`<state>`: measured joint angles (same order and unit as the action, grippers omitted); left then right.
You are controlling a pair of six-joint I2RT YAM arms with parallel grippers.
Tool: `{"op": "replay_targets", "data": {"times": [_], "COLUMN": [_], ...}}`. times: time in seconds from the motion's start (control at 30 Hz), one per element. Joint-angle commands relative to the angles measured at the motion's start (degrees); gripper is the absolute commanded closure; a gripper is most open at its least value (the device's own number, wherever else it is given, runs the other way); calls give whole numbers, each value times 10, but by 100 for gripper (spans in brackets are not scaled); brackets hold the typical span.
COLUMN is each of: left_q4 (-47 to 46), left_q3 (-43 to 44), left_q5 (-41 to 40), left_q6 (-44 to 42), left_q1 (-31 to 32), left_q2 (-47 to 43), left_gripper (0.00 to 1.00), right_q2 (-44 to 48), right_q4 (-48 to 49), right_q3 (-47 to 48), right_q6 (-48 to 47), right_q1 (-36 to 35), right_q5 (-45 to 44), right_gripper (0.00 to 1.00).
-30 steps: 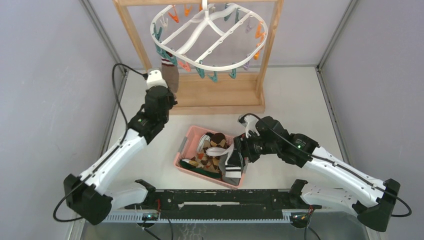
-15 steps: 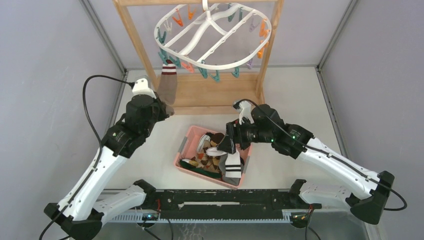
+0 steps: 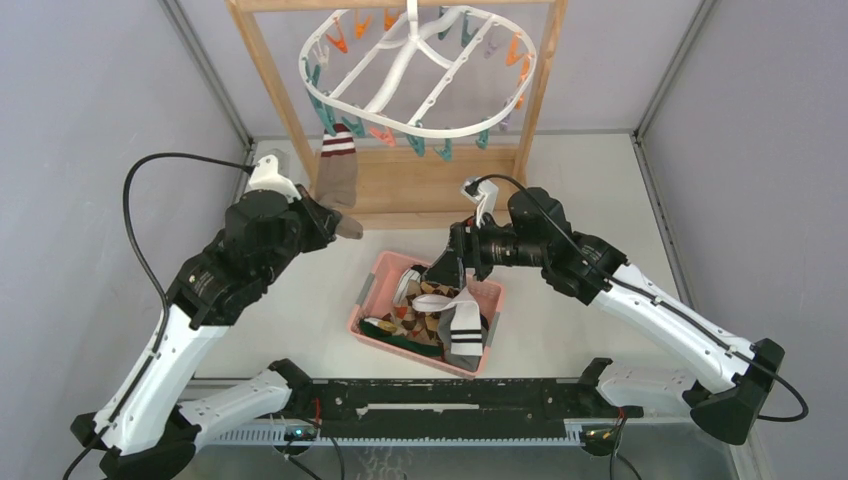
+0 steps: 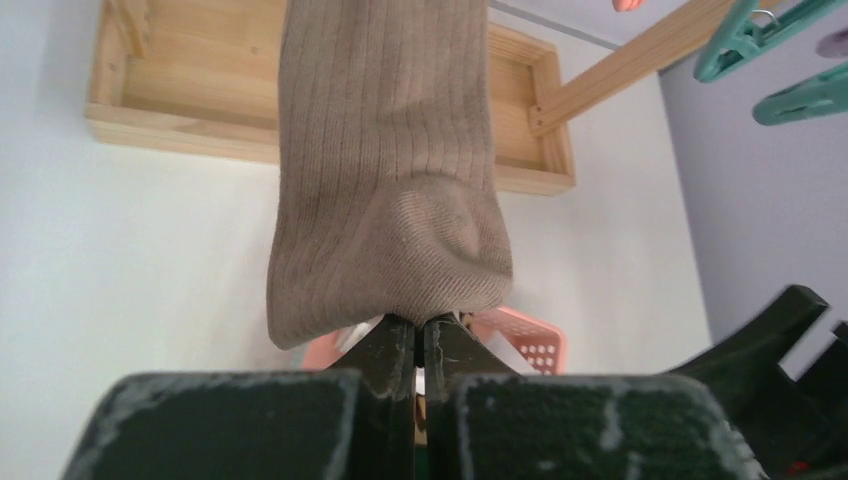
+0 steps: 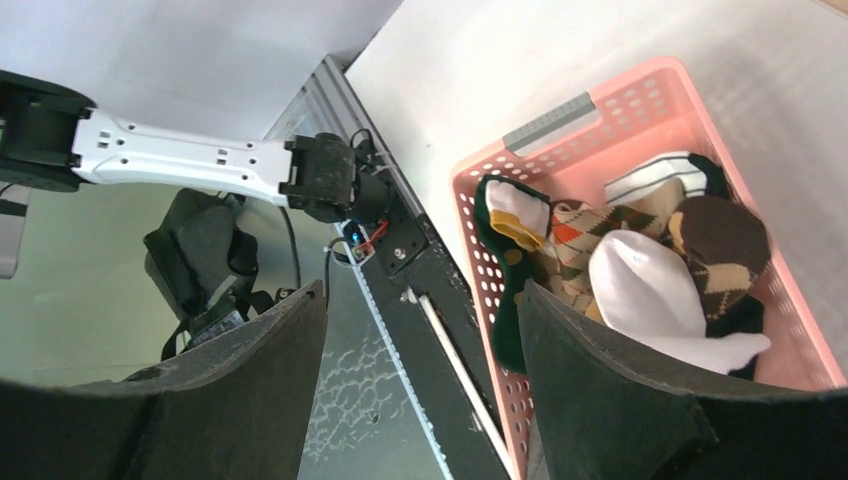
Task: Remove the socks clipped to the hanger
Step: Remove the sock from the hanger.
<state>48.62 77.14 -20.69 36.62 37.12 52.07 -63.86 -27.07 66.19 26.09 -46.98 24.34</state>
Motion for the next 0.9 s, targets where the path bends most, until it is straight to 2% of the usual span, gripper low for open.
{"op": "replay_targets", "data": {"times": [0.0, 0.23, 0.47, 0.7, 0.87], "left_q4": [9, -17, -41, -64, -85], "left_q3": [26, 15, 6, 5, 15], "left_q5": [67, 110, 159, 195, 202], "left_q6": [65, 124, 163, 185, 187], "left_q1": [7, 33, 40, 50, 86], "left_q2": [-5, -3, 3, 9, 41], "left_gripper": [100, 100, 100, 100, 100], "right_q2": [-3, -45, -99, -100, -92], "right_q4": [68, 103, 86, 75, 45], "right_q3": [36, 79, 149, 157, 167], "right_q6": [4, -25, -63, -74, -91], "right_q1": [1, 1, -2, -6, 0], "right_q5": [43, 60, 74, 64, 54], "right_gripper": [23, 23, 23, 23, 23]}}
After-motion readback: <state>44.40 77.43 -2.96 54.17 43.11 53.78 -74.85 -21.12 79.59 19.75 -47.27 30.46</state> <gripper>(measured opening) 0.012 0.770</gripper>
